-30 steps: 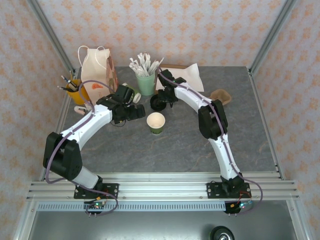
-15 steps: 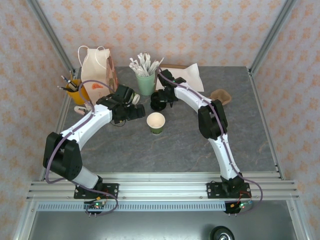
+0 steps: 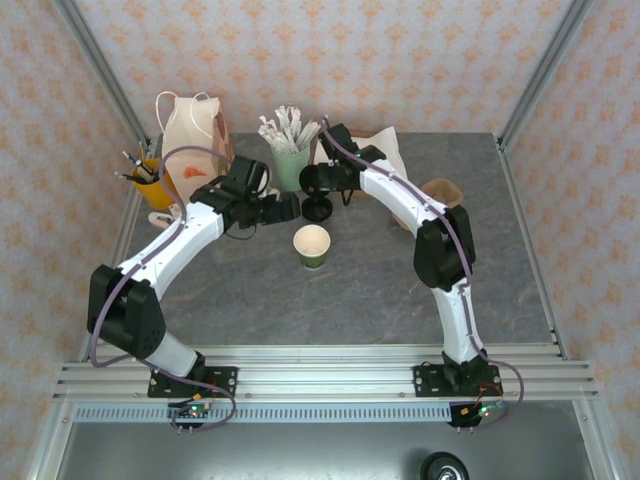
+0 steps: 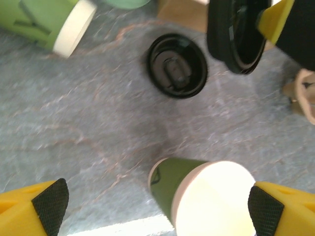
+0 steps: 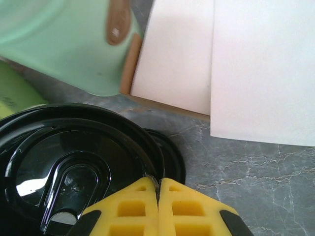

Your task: Pack the takeout coffee

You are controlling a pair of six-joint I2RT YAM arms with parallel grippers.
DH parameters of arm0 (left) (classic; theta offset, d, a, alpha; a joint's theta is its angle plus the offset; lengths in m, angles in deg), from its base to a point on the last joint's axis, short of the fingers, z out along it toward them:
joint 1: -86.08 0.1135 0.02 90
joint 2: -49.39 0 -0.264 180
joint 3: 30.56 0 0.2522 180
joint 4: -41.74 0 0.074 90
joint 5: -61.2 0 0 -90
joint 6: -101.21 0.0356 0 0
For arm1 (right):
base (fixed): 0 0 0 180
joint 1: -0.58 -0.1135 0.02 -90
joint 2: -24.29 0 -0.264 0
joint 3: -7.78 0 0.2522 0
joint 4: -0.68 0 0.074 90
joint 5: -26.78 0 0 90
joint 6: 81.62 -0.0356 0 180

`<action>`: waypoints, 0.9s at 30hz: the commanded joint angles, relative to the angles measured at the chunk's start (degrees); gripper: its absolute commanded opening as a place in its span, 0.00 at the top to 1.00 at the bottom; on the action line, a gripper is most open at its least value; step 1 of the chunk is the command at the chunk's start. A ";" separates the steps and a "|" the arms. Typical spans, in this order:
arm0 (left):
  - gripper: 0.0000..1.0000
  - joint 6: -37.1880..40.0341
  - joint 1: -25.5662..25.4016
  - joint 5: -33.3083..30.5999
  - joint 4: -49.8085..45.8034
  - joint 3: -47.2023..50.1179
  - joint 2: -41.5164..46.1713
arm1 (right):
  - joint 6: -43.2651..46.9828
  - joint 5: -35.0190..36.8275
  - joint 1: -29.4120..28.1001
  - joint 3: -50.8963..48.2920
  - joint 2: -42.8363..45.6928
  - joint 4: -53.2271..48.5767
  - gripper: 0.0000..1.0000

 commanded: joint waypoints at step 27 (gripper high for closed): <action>0.30 7.89 4.07 -5.34 -7.90 -15.26 -16.29 | -5.78 2.39 -3.83 -15.05 11.32 6.10 0.82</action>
